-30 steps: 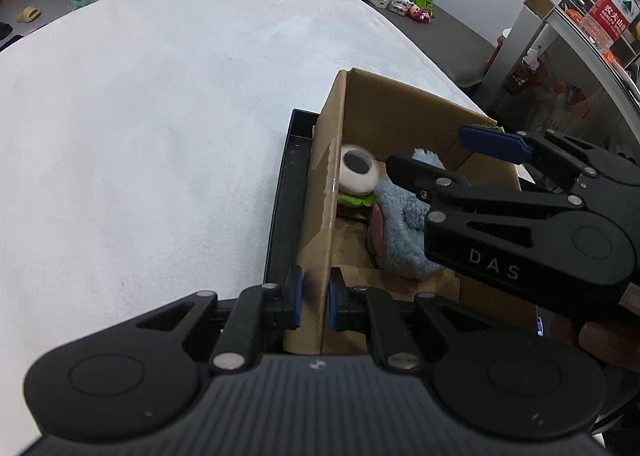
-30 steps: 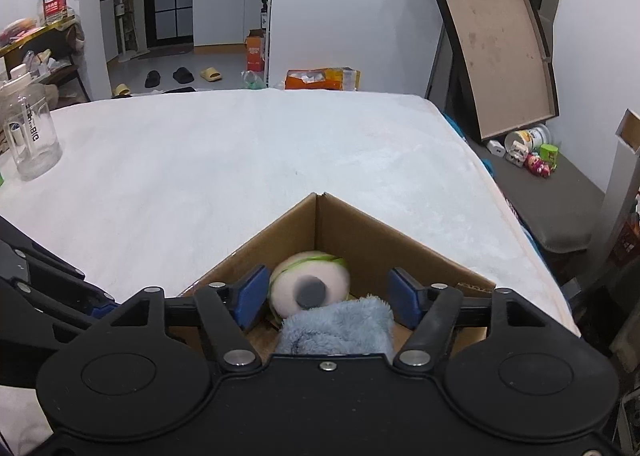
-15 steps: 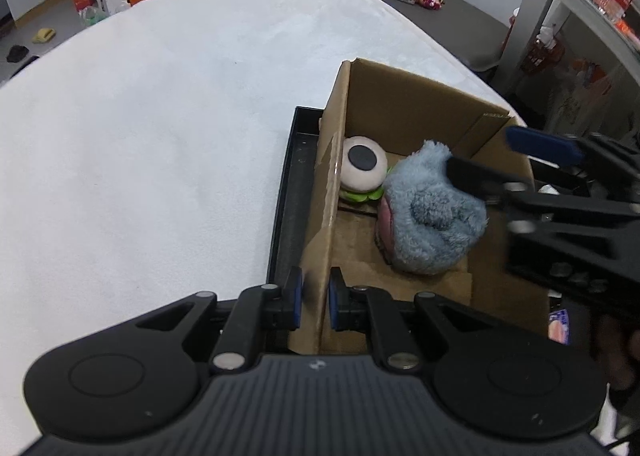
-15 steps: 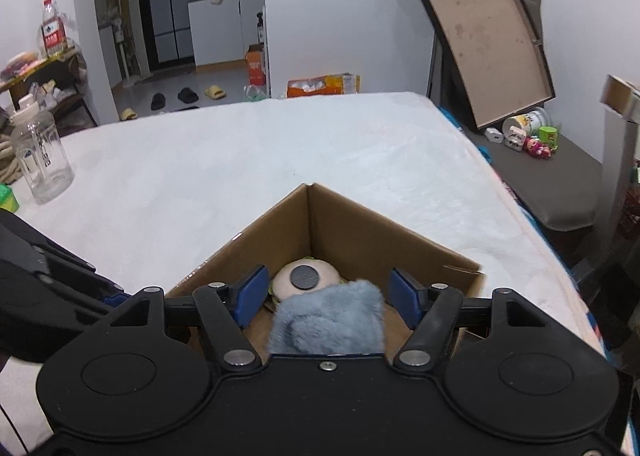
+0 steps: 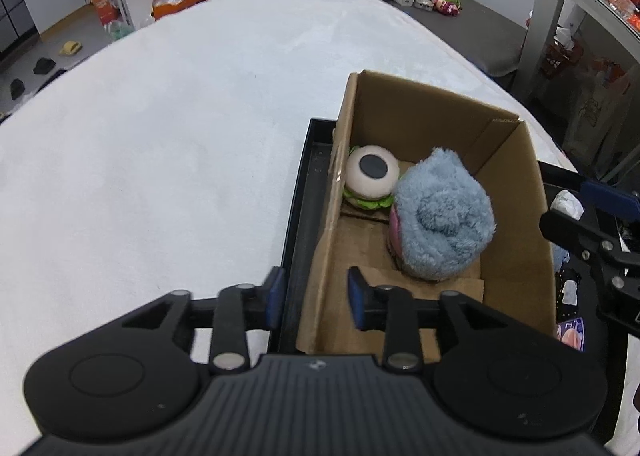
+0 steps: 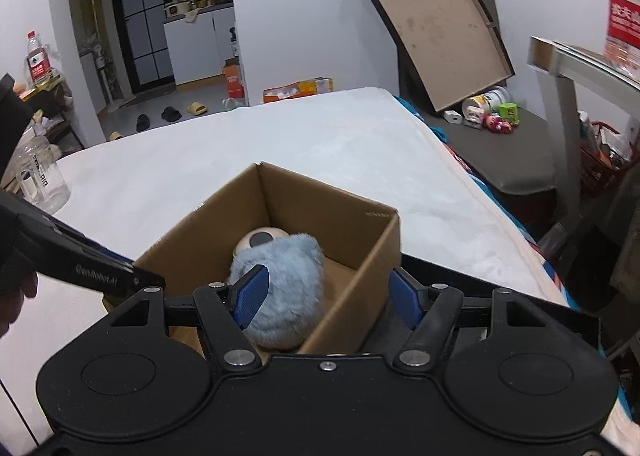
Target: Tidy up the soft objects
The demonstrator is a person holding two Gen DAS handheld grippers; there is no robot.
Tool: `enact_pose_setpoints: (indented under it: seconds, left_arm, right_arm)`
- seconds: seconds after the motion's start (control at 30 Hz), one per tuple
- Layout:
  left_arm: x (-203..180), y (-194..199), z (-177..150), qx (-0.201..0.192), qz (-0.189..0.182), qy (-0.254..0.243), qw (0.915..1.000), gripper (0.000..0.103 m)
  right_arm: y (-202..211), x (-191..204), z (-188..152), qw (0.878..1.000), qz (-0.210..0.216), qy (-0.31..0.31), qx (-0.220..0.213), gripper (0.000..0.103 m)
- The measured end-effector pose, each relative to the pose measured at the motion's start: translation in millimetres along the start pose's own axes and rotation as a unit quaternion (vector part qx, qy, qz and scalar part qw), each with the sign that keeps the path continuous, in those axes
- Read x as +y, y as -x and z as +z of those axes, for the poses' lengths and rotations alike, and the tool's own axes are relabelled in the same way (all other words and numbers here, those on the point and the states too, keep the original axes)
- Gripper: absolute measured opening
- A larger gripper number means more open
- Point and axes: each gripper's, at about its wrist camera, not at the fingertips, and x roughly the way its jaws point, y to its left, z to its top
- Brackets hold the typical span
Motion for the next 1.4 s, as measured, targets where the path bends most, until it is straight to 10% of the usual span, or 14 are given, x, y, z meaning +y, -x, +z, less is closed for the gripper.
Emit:
enact_pose_setpoints:
  seconds: [0.73,1.4]
  left_arm:
    - [-42.4,-0.7,1.0,-0.012,0.037,-0.04,0.9984,0.068]
    - [-54.5,-20.4,7.8,-0.011,0.06,-0.044,0.9972,0.07]
  right_arm:
    - [14.9,-71.2,-48.0,0.996,-0.07,-0.054,0.015,0.066]
    - [-18.4,-127.7,-74.1,0.99,-0.106,-0.085,0.04,0.062]
